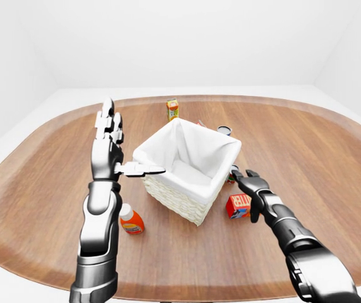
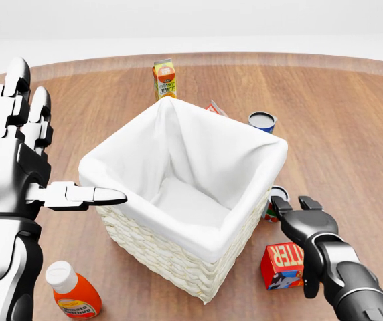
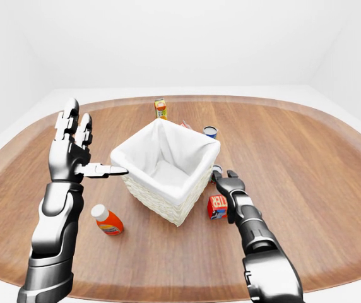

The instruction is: Pick up the butter and put it in the basket.

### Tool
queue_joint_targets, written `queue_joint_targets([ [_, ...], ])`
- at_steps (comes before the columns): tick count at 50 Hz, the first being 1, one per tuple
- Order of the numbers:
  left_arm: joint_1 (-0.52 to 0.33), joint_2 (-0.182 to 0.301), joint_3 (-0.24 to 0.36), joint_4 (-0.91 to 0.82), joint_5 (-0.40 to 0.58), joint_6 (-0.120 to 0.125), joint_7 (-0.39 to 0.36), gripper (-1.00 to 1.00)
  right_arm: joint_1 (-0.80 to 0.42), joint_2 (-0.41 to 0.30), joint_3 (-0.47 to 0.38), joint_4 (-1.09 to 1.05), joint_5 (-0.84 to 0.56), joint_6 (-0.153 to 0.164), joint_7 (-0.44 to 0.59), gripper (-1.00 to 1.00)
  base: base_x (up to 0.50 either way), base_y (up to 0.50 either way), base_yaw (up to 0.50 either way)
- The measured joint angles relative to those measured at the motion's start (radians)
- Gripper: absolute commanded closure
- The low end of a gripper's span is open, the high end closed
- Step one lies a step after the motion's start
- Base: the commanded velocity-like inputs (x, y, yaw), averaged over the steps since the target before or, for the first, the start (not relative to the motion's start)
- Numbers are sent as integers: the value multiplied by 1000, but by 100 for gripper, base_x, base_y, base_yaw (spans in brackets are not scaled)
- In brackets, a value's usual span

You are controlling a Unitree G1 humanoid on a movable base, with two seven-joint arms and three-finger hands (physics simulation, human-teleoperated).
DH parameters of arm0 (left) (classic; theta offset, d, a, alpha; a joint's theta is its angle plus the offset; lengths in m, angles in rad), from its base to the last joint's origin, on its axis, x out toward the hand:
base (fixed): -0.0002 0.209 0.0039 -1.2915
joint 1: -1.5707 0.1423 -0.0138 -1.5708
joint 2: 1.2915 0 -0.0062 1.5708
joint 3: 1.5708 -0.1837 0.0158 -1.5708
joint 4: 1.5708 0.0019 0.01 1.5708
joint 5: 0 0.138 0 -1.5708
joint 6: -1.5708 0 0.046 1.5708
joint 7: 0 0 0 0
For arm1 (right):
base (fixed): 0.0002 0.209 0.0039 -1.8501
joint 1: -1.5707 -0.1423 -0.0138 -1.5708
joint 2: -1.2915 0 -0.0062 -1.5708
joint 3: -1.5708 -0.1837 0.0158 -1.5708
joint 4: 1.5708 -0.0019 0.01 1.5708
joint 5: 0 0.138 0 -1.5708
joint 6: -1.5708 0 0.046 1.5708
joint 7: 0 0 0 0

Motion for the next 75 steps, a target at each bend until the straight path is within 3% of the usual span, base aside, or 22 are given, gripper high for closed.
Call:
queue_joint_targets([
  [16, 2, 2, 2, 1, -2, 0, 0, -100, 37, -1, 17, 10, -15, 0, 35, -100, 0, 0, 0],
  [55, 5, 2, 2, 9, 5, 0, -1, -100, -13, 14, 52, 184, -116, 0, -61, -100, 0, 0, 0],
  [56, 5, 2, 1, 10, 5, 0, -1, -100, -14, 14, 51, 186, -117, 0, -61, -93, 0, 0, 0],
  [57, 5, 2, 1, 10, 5, 0, -1, -100, -16, 14, 48, 187, -117, 0, -63, -52, 0, 0, 0],
  [58, 5, 2, 1, 11, 5, 0, -1, -100, -19, 15, 43, 186, -115, 0, -65, 9, 0, 0, 0],
  [59, 5, 2, 1, 11, 6, 0, -1, -100, -24, 15, 40, 187, -116, 0, -66, 24, 0, 0, 0],
  [60, 4, 2, 1, 12, 6, 0, -1, -100, -29, 15, 37, 188, -116, 0, -66, 93, 0, 0, 0],
  [61, 4, 2, 1, 12, 6, 0, -1, -100, -34, 14, 34, 188, -117, 0, -67, 100, 0, 0, 0],
  [75, 5, 2, 2, 12, 5, 0, -1, -100, -16, 24, 60, 214, -126, 0, -39, 100, 0, 0, 0],
])
